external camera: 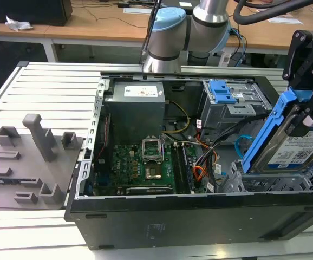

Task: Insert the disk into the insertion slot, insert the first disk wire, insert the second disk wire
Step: 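Insert the disk into the insertion slot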

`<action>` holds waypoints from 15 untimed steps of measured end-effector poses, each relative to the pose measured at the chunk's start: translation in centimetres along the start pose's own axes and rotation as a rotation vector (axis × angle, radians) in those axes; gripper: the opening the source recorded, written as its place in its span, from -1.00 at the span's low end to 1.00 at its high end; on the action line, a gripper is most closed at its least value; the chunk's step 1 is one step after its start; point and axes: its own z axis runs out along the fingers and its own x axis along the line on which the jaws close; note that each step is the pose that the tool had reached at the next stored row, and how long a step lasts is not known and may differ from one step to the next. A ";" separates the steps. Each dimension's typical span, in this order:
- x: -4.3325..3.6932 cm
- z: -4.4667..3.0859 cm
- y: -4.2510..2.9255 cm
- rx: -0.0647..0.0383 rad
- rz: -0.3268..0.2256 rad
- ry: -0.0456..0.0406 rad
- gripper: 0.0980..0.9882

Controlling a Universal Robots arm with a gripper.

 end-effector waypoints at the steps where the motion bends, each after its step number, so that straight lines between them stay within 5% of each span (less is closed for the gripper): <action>1: -0.21 0.05 -0.03 0.000 0.000 -0.0001 -0.40; 15: -1.46 1.75 -0.45 0.000 0.000 -0.0002 -0.40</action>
